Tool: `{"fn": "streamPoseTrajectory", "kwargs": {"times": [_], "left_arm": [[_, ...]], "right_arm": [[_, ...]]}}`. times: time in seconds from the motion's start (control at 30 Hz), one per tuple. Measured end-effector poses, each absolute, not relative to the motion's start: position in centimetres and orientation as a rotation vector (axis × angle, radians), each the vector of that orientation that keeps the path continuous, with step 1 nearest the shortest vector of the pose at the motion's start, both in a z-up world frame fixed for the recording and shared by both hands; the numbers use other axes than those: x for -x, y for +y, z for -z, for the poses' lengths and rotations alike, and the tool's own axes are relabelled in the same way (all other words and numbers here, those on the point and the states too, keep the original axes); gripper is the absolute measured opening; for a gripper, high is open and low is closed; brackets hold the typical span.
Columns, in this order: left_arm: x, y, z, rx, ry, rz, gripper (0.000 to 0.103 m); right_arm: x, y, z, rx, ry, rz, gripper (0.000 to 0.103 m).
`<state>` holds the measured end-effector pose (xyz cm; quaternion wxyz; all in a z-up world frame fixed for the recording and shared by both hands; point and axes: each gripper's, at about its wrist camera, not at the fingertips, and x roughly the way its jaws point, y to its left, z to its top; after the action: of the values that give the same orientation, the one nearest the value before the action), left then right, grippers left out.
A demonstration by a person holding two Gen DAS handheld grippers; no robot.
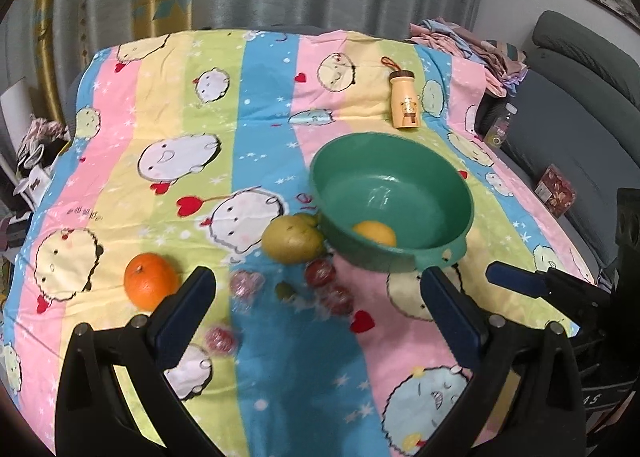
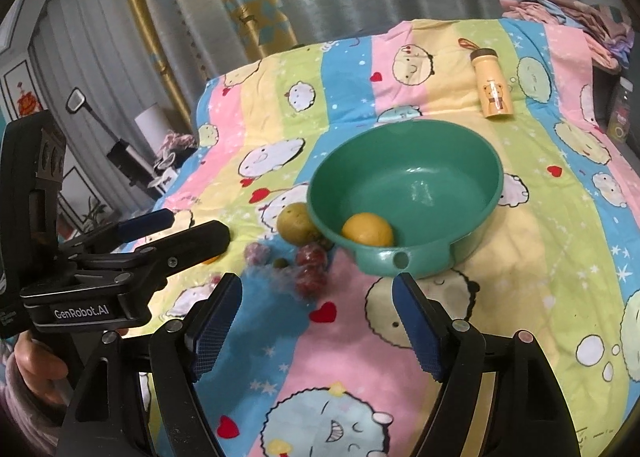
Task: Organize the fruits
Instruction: 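Withdraw the right tool from the basin toward the wrapped red fruits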
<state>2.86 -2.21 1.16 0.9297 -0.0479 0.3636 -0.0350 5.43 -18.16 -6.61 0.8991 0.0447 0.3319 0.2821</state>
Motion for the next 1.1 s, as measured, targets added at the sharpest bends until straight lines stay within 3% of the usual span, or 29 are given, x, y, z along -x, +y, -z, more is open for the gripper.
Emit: {"fn": "streamPoseTrajectory", "kwargs": {"times": [0.63,1.1], "left_arm": [[1.7,10.3,2.3,0.355,0.797,-0.139,0.103],[0.2,6.8,6.5,0.283,0.853,0.011,0.101]], "right_arm": [[-4.2,-14.8,8.6,-0.022,0.767,-0.66,0.078],[-5.4,-13.1,12.0,0.006,0.836,-0.646,0.078]]}}
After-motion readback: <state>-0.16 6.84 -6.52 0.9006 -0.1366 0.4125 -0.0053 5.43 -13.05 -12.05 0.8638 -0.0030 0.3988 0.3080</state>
